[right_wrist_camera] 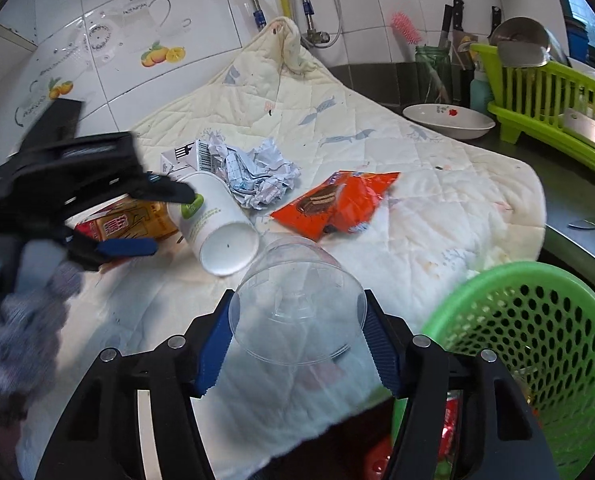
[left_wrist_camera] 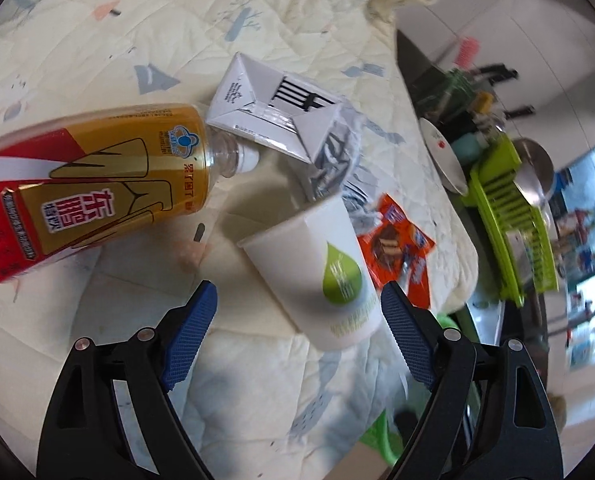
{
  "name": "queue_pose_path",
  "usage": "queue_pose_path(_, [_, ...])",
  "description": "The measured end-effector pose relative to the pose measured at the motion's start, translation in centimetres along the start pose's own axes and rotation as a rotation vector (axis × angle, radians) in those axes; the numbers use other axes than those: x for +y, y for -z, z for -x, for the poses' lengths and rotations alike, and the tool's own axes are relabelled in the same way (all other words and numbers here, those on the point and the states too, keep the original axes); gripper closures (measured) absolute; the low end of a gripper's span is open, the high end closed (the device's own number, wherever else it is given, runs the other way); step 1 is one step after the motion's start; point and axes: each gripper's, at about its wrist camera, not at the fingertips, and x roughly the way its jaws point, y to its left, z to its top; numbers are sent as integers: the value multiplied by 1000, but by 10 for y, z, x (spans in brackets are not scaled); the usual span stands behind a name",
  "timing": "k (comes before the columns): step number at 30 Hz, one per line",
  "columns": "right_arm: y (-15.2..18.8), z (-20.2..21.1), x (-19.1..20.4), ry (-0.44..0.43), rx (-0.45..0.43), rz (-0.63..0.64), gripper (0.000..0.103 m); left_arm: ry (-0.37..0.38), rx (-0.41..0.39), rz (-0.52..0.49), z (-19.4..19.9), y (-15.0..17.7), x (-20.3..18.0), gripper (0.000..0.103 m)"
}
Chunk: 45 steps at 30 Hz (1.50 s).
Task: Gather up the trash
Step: 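Drop the clear cup into the basket with the right tool while the left grasps the white paper cup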
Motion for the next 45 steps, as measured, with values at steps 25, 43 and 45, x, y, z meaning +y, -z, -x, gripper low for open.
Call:
queue_pose_path(25, [38, 74, -71, 140, -41, -126, 43, 1, -9, 110, -26, 0, -5, 39])
queue_pose_path(43, [77, 94, -149, 340, 50, -285, 42, 122, 59, -244, 10, 60, -71, 39])
queue_pose_path(45, [82, 93, -158, 349, 61, -307, 42, 136, 76, -278, 6, 68, -82, 39])
